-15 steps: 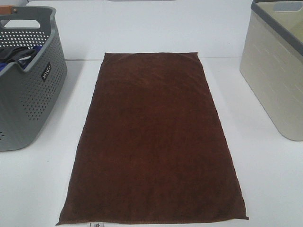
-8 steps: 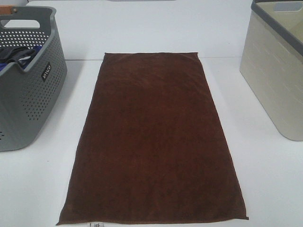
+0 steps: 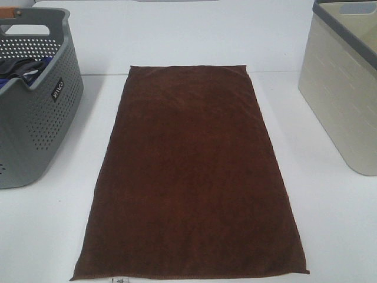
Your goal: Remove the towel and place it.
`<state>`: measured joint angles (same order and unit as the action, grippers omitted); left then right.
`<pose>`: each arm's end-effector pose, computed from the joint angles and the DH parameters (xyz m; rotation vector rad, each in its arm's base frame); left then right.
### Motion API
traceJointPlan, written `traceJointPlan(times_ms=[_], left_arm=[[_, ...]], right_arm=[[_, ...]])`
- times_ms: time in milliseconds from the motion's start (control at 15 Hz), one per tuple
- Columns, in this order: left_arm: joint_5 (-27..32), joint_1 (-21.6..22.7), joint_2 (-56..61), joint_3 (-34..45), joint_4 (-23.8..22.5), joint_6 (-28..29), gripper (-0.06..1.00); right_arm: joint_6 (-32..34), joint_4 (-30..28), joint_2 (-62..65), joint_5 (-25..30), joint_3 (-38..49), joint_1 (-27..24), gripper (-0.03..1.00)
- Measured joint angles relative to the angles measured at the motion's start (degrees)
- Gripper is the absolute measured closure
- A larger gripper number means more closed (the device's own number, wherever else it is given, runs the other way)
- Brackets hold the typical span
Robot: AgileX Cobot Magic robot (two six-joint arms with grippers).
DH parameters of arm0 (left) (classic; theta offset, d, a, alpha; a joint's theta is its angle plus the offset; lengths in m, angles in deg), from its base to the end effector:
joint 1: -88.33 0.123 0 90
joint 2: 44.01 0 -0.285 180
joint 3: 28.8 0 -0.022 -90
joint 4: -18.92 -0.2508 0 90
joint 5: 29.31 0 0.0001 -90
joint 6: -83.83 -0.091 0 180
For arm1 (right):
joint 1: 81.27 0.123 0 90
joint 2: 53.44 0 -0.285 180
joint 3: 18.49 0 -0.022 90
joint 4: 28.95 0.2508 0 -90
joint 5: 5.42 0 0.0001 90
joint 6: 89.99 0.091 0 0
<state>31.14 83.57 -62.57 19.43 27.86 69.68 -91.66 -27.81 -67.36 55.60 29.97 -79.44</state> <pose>0.0226 -0.0142 0.2785 0.3526 2.1822 -0.1022 0.0112 0.0019 0.2772 -0.0655 2.1527 0.0260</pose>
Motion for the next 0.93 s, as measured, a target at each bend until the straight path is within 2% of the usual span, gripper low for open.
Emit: traceJointPlan(times_ms=[133,267,600,933], left_arm=[[0.06,2.64,3.32,0.0,0.0,0.0,0.14],[0.11,2.98,6.3,0.0,0.0,0.0,0.14],[0.11,2.98,11.0,0.0,-0.06,0.0,0.14],[0.11,2.58,11.06,0.0,-0.06,0.0,0.14]], right_arm=[[0.0,0.0,0.0,0.0,0.0,-3.61,0.2],[0.0,0.0,0.23,0.0,0.0,-4.3,0.2],[0.0,0.0,6.36,0.06,0.0,-4.3,0.2],[0.0,0.34,6.53,0.06,0.0,-1.32,0.2]])
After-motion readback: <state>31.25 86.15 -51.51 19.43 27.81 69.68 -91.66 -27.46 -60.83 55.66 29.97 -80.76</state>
